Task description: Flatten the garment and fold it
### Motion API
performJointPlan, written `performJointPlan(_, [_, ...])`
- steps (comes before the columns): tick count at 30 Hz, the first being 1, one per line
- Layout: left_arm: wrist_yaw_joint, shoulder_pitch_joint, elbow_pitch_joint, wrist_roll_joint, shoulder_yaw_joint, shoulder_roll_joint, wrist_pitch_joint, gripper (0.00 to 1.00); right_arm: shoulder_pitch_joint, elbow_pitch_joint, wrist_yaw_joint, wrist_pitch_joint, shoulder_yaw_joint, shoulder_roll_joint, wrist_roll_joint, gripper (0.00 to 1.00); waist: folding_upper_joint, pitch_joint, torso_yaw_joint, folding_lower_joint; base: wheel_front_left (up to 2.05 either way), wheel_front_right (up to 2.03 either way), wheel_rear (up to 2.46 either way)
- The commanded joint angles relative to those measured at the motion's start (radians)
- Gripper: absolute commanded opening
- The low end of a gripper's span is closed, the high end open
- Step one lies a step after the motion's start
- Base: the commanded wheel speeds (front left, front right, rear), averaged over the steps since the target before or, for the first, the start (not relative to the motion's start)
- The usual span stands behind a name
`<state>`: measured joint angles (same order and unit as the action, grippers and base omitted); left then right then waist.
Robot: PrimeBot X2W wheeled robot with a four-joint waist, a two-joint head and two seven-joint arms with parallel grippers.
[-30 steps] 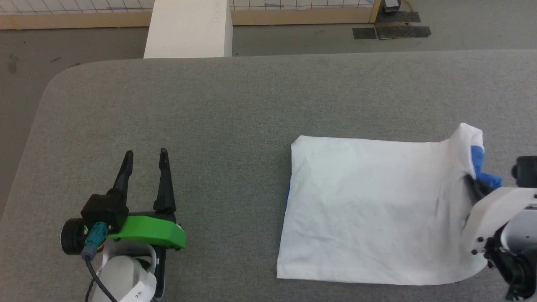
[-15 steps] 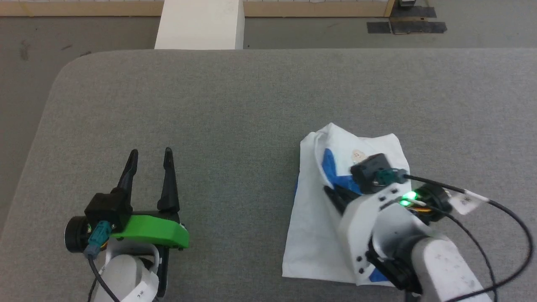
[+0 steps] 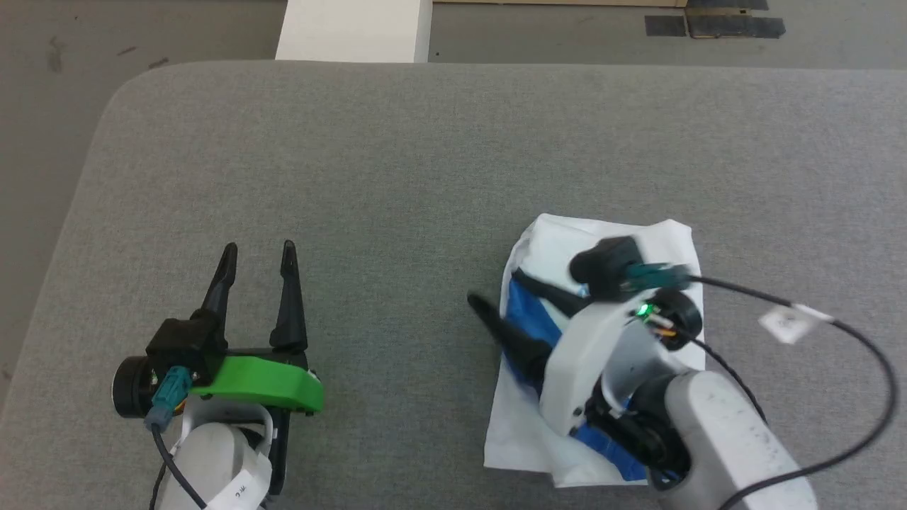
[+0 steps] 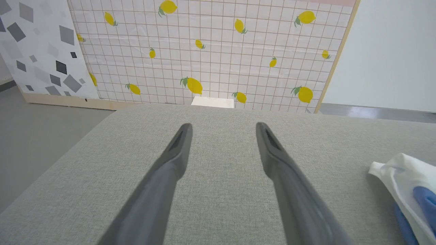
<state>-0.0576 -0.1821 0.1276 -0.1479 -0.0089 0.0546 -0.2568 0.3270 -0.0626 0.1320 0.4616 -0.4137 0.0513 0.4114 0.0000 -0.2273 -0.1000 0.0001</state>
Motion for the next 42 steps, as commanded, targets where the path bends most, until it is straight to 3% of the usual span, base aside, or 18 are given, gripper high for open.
performJointPlan(1, [0.008, -0.001, -0.001, 0.000, 0.003, -0.004, -0.005, 1.00, 0.006, 0.040, -0.001, -0.054, 0.013, -0.001, 0.043, 1.00, 0.0000, 0.008, 0.011, -0.0001, 0.00, 0.00, 0.00])
performJointPlan(7, [0.006, 0.000, -0.015, 0.006, 0.007, -0.004, -0.005, 1.00, -0.065, 0.180, -0.001, -0.343, 0.152, -0.001, 0.162, 1.00, 0.0000, 0.028, 0.038, -0.0001, 0.00, 0.00, 0.00])
performJointPlan(12, [0.005, 0.011, -0.021, 0.011, 0.012, -0.004, -0.005, 1.00, -0.189, 0.177, -0.001, -0.442, 0.318, -0.001, 0.185, 1.00, 0.0000, 0.043, 0.060, -0.0001, 0.00, 0.00, 0.00])
performJointPlan(16, [0.004, 0.019, -0.023, 0.012, 0.015, -0.004, -0.005, 1.00, -0.265, 0.126, -0.001, -0.412, 0.420, -0.001, 0.169, 1.00, 0.0000, 0.049, 0.072, -0.0001, 0.00, 0.00, 0.00])
performJointPlan(21, [0.006, 0.022, -0.022, 0.012, 0.018, -0.004, -0.005, 1.00, -0.299, 0.030, -0.001, -0.305, 0.460, -0.001, 0.176, 1.00, 0.0000, 0.052, 0.081, -0.0001, 0.00, 0.00, 0.00])
performJointPlan(30, [0.006, 0.015, -0.019, 0.004, 0.004, -0.004, -0.005, 1.00, -0.216, -0.151, -0.001, -0.150, 0.424, -0.001, 0.263, 1.00, 0.0000, 0.043, 0.066, -0.0001, 0.00, 0.00, 0.00])
performJointPlan(36, [0.008, 0.016, -0.019, -0.001, -0.011, -0.004, -0.005, 1.00, -0.128, -0.292, -0.001, -0.040, 0.405, -0.001, 0.255, 1.00, 0.0000, 0.038, 0.044, -0.0001, 0.00, 0.00, 0.00])
performJointPlan(37, [0.009, 0.016, -0.020, -0.002, -0.013, -0.004, -0.005, 1.00, -0.118, -0.307, -0.001, -0.024, 0.402, -0.001, 0.249, 0.74, 0.0000, 0.038, 0.042, -0.0001, 0.00, 0.00, 0.00])
performJointPlan(39, [0.013, 0.018, -0.020, -0.004, -0.015, -0.004, -0.005, 1.00, -0.099, -0.328, -0.001, 0.010, 0.391, -0.001, 0.233, 0.10, 0.0000, 0.038, 0.039, -0.0001, 0.00, 0.00, 0.00])
performJointPlan(40, [0.015, 0.018, -0.021, -0.005, -0.014, -0.004, -0.005, 1.00, -0.091, -0.331, -0.001, 0.023, 0.387, -0.001, 0.214, 0.00, 0.0000, 0.037, 0.040, -0.0001, 0.00, 0.00, 0.00])
performJointPlan(42, [0.018, 0.018, -0.023, -0.005, -0.012, -0.004, -0.005, 1.00, -0.080, -0.326, -0.001, 0.049, 0.381, -0.001, 0.178, 0.00, 0.0000, 0.036, 0.046, -0.0001, 0.00, 0.00, 0.00])
